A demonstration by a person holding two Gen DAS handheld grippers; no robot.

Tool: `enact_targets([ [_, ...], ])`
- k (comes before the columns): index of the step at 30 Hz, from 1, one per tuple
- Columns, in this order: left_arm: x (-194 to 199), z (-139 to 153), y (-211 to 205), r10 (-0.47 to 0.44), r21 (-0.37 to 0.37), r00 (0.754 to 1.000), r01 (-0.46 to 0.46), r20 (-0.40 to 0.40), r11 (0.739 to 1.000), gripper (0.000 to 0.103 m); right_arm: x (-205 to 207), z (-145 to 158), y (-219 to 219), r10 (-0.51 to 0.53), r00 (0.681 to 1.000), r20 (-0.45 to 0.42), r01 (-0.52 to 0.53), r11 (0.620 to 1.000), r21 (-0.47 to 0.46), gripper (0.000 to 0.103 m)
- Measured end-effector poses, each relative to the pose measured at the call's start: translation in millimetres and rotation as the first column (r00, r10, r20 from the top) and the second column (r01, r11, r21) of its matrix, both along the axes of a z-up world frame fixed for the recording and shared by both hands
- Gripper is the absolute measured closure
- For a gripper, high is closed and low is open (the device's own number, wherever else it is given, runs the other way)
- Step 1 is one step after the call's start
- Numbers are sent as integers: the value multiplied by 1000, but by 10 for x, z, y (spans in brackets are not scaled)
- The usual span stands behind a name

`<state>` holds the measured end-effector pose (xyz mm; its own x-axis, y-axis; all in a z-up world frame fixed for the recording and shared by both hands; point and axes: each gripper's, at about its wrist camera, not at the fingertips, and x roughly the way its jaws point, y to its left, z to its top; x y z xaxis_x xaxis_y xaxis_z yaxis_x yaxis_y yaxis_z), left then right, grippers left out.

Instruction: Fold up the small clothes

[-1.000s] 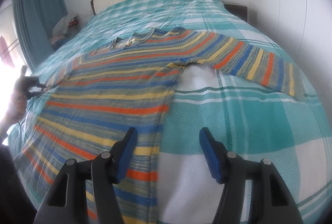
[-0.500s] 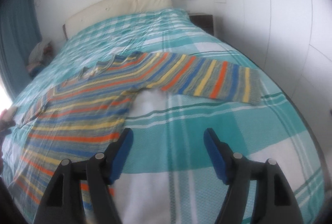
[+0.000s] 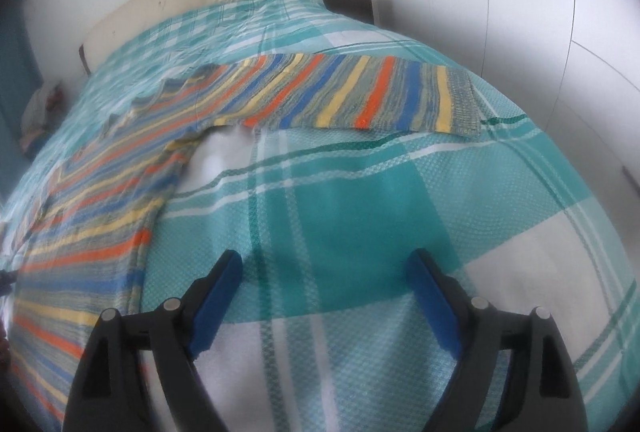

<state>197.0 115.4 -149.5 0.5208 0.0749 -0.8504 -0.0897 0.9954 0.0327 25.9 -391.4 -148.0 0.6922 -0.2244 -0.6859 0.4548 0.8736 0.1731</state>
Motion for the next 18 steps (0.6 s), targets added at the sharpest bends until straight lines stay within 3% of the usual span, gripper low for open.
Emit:
enact_targets([
  [11, -23, -17, -6, 12, 1, 1000, -12, 15, 1000, 0, 32, -44, 21, 24, 1000, -8, -24, 1000, -2, 6],
  [18, -25, -17, -7, -8, 10, 1000, 8, 6, 1000, 0, 33, -47, 30, 24, 1000, -8, -24, 1000, -2, 6],
])
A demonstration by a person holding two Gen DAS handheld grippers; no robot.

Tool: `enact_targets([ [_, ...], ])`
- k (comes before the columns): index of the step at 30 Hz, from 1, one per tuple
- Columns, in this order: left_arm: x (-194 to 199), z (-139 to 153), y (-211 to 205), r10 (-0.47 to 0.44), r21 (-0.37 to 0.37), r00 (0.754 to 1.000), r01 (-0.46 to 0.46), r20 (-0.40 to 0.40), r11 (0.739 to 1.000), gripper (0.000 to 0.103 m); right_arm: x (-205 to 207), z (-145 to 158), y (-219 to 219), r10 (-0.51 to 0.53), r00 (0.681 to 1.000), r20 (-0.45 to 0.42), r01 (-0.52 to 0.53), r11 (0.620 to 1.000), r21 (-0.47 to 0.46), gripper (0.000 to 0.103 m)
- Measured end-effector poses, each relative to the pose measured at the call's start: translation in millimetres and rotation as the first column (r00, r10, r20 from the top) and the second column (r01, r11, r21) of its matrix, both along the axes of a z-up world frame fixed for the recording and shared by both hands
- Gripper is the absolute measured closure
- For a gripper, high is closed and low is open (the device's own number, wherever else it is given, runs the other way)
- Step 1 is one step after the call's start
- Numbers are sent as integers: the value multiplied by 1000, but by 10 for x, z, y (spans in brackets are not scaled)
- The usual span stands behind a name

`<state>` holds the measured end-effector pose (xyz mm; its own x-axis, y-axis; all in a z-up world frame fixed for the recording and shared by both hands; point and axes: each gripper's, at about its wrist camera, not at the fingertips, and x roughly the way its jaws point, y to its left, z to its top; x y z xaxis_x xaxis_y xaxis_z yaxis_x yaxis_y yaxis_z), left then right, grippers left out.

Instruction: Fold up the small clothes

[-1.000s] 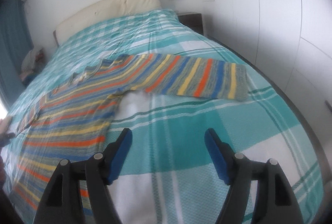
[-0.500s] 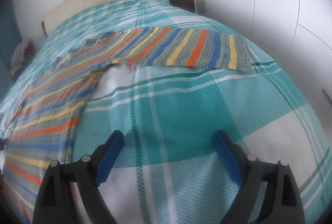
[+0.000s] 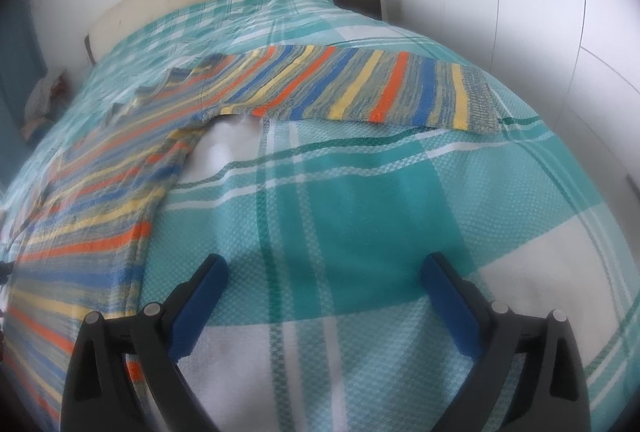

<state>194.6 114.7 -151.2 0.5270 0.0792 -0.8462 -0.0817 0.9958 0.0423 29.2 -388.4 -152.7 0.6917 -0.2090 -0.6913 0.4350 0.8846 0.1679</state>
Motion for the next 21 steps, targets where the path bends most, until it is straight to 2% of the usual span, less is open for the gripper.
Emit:
enact_targets([
  [17, -40, 11, 2, -20, -4, 1000, 20, 5, 1000, 0, 5, -5, 19, 3, 1000, -5, -3, 1000, -6, 4],
  [21, -82, 96, -5, -23, -20, 999, 23, 32, 1000, 1, 11, -5, 23, 6, 1000, -6, -6, 1000, -7, 3],
])
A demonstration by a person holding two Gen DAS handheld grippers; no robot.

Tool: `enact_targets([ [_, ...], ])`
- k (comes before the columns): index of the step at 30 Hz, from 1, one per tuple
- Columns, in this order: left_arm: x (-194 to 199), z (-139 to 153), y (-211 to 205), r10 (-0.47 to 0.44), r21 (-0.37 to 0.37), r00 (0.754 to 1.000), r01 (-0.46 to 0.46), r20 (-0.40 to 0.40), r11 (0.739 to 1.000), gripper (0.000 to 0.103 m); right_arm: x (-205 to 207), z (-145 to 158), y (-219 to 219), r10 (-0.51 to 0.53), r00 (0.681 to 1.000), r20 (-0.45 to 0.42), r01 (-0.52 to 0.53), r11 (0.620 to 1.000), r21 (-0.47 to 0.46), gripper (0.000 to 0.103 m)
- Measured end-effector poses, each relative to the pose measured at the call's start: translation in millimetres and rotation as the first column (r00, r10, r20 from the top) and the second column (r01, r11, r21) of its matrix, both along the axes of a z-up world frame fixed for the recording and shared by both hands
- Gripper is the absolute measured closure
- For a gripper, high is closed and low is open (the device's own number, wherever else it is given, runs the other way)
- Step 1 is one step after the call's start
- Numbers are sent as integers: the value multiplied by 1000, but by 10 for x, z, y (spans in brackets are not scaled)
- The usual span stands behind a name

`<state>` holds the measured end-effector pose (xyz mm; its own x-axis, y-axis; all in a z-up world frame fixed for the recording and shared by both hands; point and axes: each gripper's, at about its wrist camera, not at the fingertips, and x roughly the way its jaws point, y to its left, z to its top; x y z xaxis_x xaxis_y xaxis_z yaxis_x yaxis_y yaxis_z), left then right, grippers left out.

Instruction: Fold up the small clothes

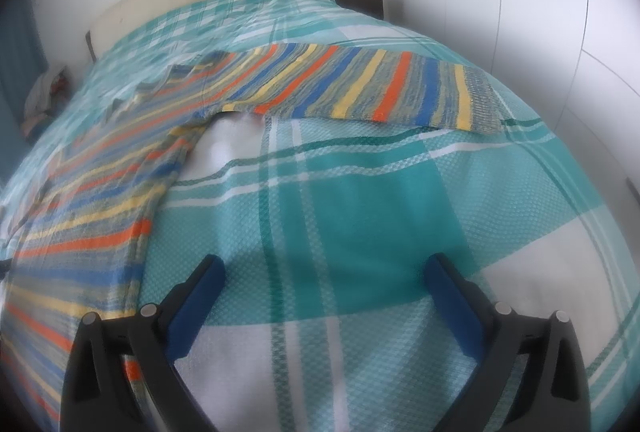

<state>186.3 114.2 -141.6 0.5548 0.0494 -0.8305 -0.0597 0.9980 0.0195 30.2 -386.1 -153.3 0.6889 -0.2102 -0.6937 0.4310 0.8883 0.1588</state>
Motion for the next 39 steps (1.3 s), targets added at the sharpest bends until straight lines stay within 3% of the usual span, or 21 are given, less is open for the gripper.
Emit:
enact_targets([
  [4, -136, 244, -10, -11, -39, 992, 16, 127, 999, 1, 2, 1, 3, -1, 1000, 0, 1, 1000, 0, 3],
  [8, -314, 499, 12, 14, -31, 958, -6, 285, 999, 1, 2, 0, 4, 0, 1000, 0, 0, 1000, -1, 3],
  [13, -393, 645, 128, 61, -80, 927, -34, 370, 996, 1, 11, -6, 11, 1, 1000, -4, -1, 1000, -5, 2],
  [16, -390, 686, 196, 88, -109, 918, -49, 387, 993, 1, 14, -4, 9, 2, 1000, -5, -2, 1000, -6, 2],
  [24, -425, 695, 176, 85, -99, 915, -50, 395, 994, 1, 14, -3, 13, 2, 1000, -5, -2, 1000, -6, 2],
  [39, -393, 647, 172, 87, -82, 923, -61, 374, 995, 1, 17, 0, 18, 2, 1000, -6, -2, 1000, -8, 2],
])
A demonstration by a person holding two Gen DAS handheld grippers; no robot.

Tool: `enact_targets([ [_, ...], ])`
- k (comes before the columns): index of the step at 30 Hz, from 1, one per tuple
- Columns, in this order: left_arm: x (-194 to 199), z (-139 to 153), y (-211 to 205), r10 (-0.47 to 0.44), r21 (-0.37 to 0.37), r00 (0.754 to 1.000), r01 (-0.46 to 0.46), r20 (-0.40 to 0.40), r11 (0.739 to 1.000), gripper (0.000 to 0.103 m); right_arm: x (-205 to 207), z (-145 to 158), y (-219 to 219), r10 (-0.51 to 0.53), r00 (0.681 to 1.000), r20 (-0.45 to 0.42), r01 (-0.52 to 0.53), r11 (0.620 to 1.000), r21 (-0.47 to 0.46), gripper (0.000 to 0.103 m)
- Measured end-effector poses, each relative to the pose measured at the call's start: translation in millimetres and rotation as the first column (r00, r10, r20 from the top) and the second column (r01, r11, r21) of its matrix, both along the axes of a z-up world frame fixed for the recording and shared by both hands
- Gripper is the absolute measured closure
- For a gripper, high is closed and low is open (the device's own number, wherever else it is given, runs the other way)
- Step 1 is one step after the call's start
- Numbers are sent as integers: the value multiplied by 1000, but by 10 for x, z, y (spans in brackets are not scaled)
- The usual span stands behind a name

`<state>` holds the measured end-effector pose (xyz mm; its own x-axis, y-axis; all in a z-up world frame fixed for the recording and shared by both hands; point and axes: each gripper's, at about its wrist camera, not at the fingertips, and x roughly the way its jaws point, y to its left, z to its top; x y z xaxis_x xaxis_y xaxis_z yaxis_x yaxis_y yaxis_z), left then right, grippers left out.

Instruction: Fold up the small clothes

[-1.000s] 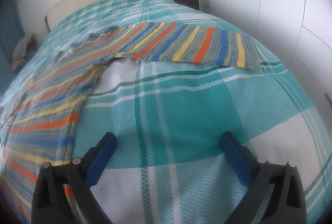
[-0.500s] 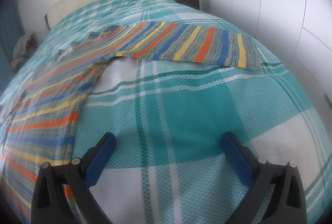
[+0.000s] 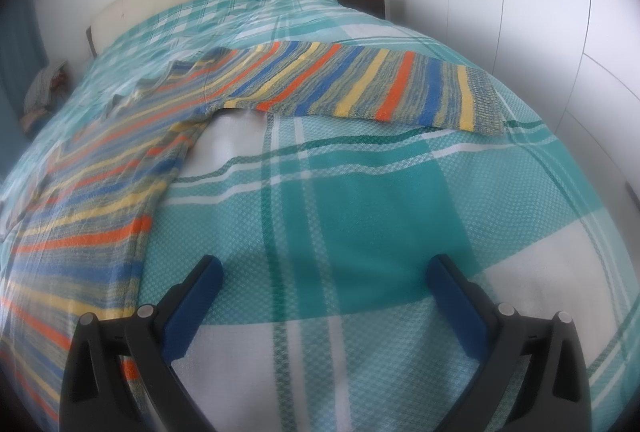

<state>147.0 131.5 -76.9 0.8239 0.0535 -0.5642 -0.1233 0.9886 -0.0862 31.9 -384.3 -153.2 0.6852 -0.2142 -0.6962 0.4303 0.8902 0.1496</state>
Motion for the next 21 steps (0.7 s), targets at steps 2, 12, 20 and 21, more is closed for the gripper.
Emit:
enact_targets([
  [2, -2, 0, 0, 0, 1, 1000, 0, 1, 1000, 1, -2, -1, 0, 0, 1000, 0, 0, 1000, 0, 1],
  [12, -6, -1, -6, 3, 5, 1000, -3, -1, 1000, 1, 1, 2, 4, 0, 1000, -1, 0, 1000, -1, 1],
  [20, -5, -9, -3, 5, 10, 1000, -5, -6, 1000, 1, 1, 3, 6, 0, 1000, -2, 0, 1000, -2, 1],
  [21, -3, -15, 9, 5, 12, 1000, -5, -9, 1000, 1, 1, 3, 8, 0, 1000, -3, 0, 1000, -3, 1],
])
